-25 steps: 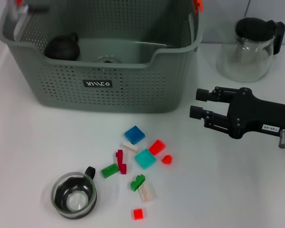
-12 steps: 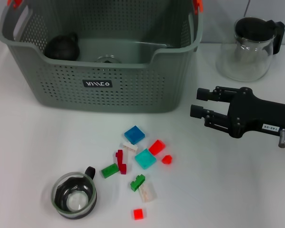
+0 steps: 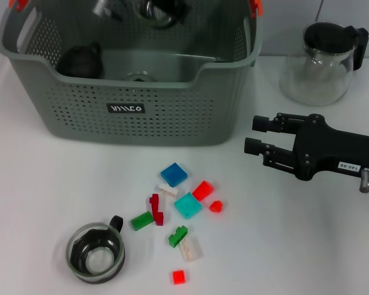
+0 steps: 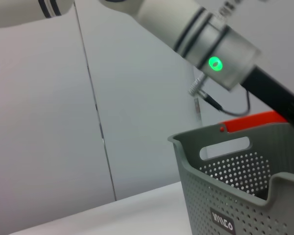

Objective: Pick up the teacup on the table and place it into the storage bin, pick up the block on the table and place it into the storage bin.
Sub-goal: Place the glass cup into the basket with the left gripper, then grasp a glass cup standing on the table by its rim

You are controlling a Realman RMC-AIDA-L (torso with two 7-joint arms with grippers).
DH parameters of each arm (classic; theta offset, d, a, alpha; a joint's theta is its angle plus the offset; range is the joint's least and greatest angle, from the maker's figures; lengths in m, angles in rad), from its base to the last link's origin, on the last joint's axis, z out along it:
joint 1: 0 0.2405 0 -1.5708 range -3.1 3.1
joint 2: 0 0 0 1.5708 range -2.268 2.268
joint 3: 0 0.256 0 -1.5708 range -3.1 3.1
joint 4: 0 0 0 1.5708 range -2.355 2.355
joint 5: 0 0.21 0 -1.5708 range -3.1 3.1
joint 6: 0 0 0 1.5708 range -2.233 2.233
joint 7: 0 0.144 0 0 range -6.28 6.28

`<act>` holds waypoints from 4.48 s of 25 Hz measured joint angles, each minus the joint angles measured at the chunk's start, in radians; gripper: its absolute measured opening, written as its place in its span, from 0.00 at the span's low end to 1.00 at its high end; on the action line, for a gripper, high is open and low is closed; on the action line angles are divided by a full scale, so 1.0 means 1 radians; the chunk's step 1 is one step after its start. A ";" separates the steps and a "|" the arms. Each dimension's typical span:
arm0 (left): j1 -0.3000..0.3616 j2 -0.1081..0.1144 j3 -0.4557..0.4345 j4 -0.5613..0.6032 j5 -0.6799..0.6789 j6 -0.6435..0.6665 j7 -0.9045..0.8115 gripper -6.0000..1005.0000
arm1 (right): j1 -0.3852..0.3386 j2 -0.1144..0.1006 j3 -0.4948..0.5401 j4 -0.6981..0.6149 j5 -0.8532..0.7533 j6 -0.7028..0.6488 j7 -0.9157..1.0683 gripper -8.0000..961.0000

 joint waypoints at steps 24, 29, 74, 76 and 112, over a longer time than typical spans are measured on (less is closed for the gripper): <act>-0.028 0.011 0.036 -0.156 0.065 -0.014 -0.033 0.13 | 0.011 0.001 -0.004 0.000 -0.051 -0.083 0.014 0.54; -0.026 0.004 0.072 -0.184 0.066 -0.031 -0.028 0.13 | 0.011 0.004 -0.003 -0.001 -0.051 -0.084 0.014 0.54; 0.688 -0.044 -0.301 0.741 -0.415 1.074 0.620 0.51 | 0.016 -0.002 0.005 0.000 -0.051 -0.078 0.021 0.54; 0.686 -0.050 -0.244 0.804 -0.357 1.075 0.561 0.51 | 0.016 -0.003 0.005 0.000 -0.051 -0.078 0.021 0.54; 0.668 -0.124 0.265 0.676 0.051 0.804 0.323 0.51 | 0.014 -0.006 0.005 0.000 -0.051 -0.075 0.021 0.54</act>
